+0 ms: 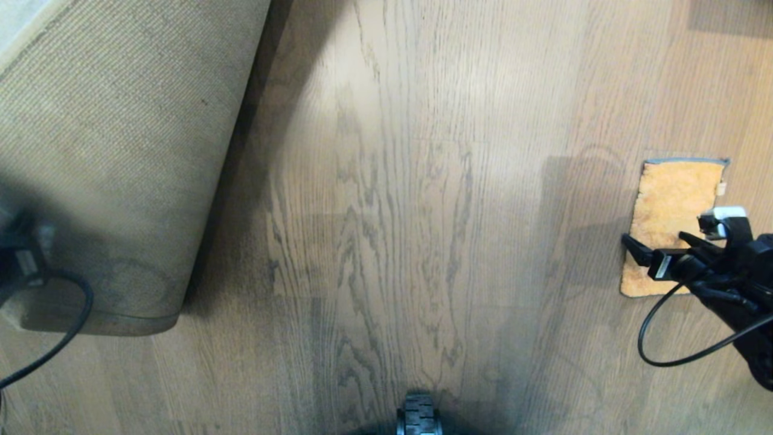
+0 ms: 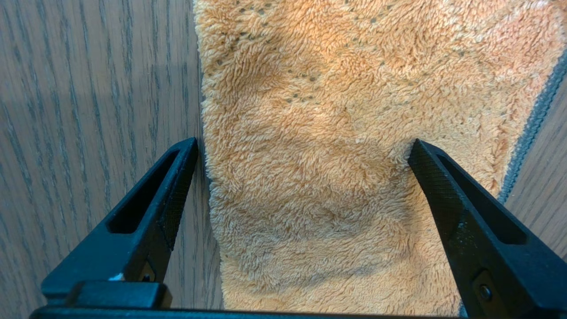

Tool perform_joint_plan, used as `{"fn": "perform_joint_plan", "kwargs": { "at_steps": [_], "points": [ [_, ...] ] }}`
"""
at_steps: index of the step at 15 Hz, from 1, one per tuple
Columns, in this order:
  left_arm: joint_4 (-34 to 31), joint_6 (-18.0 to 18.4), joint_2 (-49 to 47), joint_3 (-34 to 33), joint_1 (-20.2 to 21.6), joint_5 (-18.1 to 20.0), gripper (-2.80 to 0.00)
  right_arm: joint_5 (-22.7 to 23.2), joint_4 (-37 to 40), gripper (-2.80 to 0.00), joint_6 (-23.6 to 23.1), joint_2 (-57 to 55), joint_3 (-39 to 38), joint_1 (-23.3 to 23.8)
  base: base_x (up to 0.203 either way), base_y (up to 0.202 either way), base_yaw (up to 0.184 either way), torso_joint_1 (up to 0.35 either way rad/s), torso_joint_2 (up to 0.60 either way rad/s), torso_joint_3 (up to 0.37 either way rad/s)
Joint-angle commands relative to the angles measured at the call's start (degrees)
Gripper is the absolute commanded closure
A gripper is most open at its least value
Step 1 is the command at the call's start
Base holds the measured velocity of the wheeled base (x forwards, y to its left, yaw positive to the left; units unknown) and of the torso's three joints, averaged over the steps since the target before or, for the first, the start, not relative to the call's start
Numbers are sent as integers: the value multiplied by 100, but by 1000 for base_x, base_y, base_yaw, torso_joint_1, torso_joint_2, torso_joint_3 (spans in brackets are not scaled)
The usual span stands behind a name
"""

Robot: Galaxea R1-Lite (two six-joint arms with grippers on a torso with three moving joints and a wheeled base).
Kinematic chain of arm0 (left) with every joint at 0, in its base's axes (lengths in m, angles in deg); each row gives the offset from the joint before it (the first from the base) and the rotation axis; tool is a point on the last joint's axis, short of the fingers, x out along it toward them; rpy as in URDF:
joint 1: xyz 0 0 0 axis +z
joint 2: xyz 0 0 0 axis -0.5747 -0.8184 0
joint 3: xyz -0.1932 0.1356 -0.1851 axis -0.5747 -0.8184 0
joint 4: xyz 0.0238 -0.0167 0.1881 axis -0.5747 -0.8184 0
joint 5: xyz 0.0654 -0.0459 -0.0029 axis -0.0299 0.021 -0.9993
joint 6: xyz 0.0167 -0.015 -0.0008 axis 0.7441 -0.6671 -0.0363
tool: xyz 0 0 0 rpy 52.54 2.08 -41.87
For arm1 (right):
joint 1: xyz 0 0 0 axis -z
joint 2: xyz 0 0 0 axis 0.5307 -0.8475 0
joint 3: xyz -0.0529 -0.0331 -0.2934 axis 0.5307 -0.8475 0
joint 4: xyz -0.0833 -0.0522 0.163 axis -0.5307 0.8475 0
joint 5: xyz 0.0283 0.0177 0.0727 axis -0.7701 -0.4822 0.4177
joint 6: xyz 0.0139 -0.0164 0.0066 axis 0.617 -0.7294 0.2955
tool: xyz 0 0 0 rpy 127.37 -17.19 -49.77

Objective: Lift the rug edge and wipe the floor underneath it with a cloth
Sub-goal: Pick up the rag

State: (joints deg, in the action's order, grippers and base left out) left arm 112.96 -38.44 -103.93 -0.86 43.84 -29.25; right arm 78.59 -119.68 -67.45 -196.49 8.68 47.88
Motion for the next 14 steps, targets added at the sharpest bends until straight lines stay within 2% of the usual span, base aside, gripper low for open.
{"fn": "perform_joint_plan", "kwargs": {
  "at_steps": [1, 2, 14],
  "points": [
    [32, 7, -10, -6, 2, -13, 0, -10, -269, -280, -7, -82, 15, 13, 0, 0, 0, 0, 0, 0],
    [32, 7, -10, -6, 2, -13, 0, -10, -269, 0, -7, -92, 15, 17, 0, 0, 0, 0, 0, 0],
    [40, 7, -10, -15, 2, -4, 0, -1, -269, 0, 2, -27, 59, 35, 0, 0, 0, 0, 0, 0]
  ]
}}
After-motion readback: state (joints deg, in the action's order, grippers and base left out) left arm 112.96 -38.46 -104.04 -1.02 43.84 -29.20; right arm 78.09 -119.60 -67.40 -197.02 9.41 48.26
